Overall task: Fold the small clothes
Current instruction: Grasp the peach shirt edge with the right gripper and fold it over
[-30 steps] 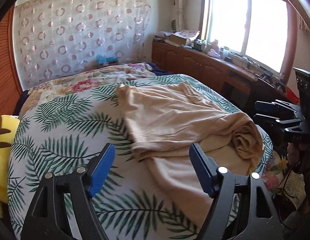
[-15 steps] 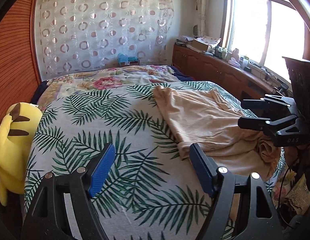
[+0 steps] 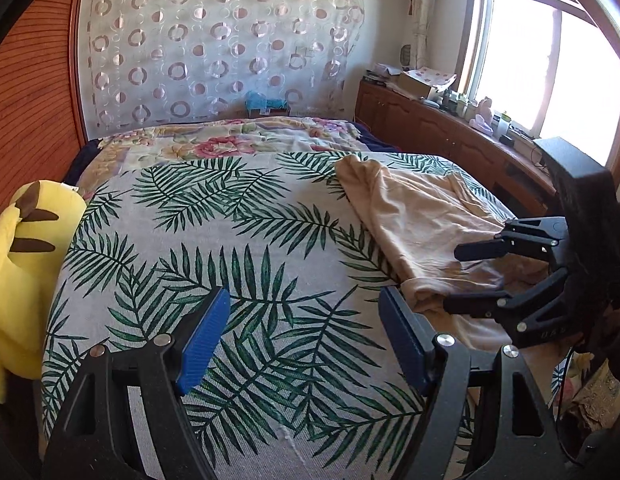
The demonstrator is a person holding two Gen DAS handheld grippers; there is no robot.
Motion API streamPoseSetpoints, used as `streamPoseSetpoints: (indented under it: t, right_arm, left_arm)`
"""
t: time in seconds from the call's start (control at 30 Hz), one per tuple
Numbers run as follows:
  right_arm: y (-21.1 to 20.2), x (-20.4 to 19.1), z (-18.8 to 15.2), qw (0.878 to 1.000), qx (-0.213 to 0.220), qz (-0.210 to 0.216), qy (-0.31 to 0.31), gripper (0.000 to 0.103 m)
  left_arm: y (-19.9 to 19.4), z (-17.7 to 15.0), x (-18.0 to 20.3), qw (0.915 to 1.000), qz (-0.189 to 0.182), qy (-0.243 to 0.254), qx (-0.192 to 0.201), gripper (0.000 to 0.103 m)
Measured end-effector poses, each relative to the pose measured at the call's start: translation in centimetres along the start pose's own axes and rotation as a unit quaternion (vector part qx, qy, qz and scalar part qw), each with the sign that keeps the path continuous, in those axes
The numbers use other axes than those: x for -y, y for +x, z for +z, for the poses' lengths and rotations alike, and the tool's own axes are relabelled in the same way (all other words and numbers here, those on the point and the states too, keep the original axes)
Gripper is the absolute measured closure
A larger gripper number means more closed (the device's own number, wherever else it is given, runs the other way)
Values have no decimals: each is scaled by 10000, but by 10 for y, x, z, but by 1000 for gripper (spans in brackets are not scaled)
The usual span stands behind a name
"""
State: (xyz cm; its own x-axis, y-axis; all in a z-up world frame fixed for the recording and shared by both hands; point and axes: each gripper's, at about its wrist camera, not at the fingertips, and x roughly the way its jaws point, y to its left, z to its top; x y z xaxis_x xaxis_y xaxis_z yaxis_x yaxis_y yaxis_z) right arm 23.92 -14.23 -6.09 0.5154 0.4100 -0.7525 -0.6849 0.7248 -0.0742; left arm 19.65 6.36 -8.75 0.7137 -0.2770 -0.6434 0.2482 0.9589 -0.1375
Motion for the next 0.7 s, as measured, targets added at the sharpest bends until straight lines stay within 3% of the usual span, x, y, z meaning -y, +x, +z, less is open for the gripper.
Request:
streamPoseSetpoints:
  t: [0.1,0.17,0.2,0.23,0.27,0.57,0.7]
  right_arm:
    - [12,-4,1,9998,-131,-64,-113,43]
    - [18,-1,1,9995,-245,-116,-150,64]
    - [19,-2,1,9996,-211,-108,-179,68]
    - [19,0,3,9995,-221,-76,-204,88]
    - [17,1,3,9995,-214,-75,-207,94]
    - [-48,71,16,9954,567,242,729,97]
    - [-63,92,17,9951,715,-197,649,98]
  left_arm:
    - [3,0,0,10000,-33,-20,-21,26]
    - [4,1,2,10000,-56,0,-21,26]
    - [5,1,3,10000,-68,16,-20,26]
    - [5,2,5,10000,-76,34,-19,26]
    - [5,2,7,9999,-85,54,-17,26]
    - [10,7,22,9996,-227,189,-42,26]
    - [12,10,30,9993,-285,238,-66,26]
